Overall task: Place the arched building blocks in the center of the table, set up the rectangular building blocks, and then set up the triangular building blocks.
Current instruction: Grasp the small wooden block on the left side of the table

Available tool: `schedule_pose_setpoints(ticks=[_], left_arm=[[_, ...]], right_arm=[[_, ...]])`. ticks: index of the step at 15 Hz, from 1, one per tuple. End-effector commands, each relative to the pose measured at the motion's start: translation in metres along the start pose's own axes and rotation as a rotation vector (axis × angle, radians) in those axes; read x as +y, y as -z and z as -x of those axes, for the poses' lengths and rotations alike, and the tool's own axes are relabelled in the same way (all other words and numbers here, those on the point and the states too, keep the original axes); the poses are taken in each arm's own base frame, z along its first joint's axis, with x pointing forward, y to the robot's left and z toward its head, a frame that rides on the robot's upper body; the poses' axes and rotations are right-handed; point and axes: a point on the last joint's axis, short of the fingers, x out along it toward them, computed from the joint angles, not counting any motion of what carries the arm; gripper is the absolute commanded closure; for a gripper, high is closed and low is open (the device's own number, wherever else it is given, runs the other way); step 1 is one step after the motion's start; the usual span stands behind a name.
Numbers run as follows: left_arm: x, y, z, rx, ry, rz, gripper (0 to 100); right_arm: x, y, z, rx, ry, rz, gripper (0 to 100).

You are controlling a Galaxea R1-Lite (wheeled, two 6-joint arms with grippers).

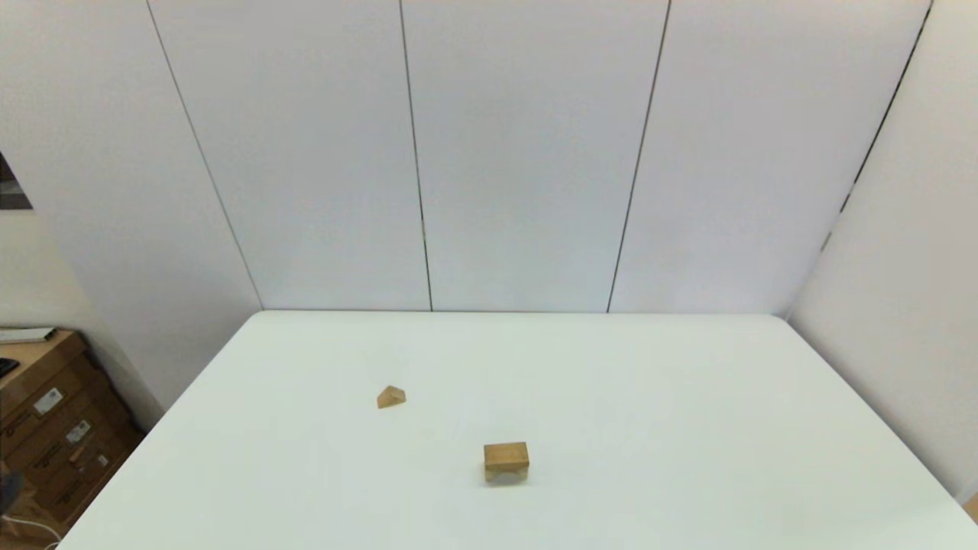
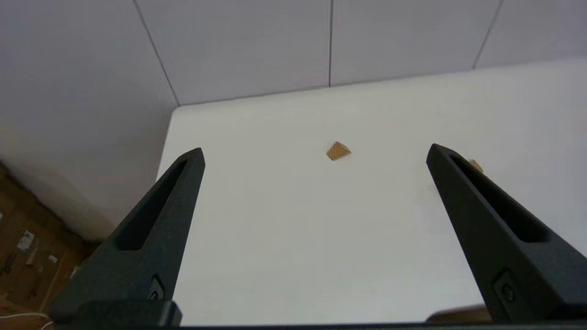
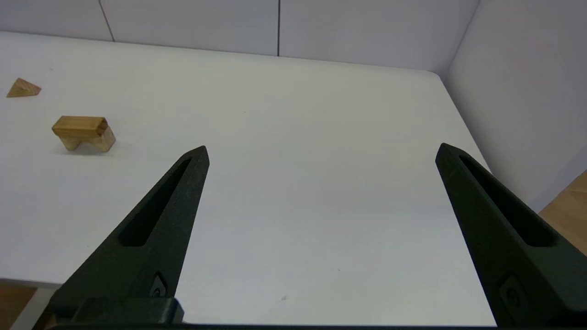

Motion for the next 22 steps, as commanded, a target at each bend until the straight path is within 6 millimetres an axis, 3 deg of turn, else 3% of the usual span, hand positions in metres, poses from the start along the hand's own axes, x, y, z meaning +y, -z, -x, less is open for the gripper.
schedule_pose_setpoints(ticks=[1, 5, 10, 13, 17, 22], left_arm=[[0.015, -0.063, -0.088, 0.327, 0.064, -0.011, 0], [0.028, -0.072, -0.165, 0.622, 0.163, -0.204, 0], [0.040, -0.041, -0.270, 0.906, 0.420, -0.474, 0], [0.029, -0.013, -0.328, 1.020, 0.614, -0.602, 0], [-0.001, 0.014, -0.375, 1.168, 0.768, -0.616, 0], [-0.016, 0.059, -0.415, 1.295, 0.847, -0.602, 0]], right_arm=[[0.000, 0.000, 0.000, -0.001, -0.001, 0.001, 0], [0.000, 0.000, 0.000, -0.001, -0.001, 0.001, 0], [0.000, 0.000, 0.000, 0.001, -0.001, 0.001, 0], [0.000, 0.000, 0.000, 0.001, -0.001, 0.001, 0], [0.000, 0.000, 0.000, 0.001, -0.002, 0.001, 0], [0.000, 0.000, 0.000, 0.001, -0.001, 0.001, 0]])
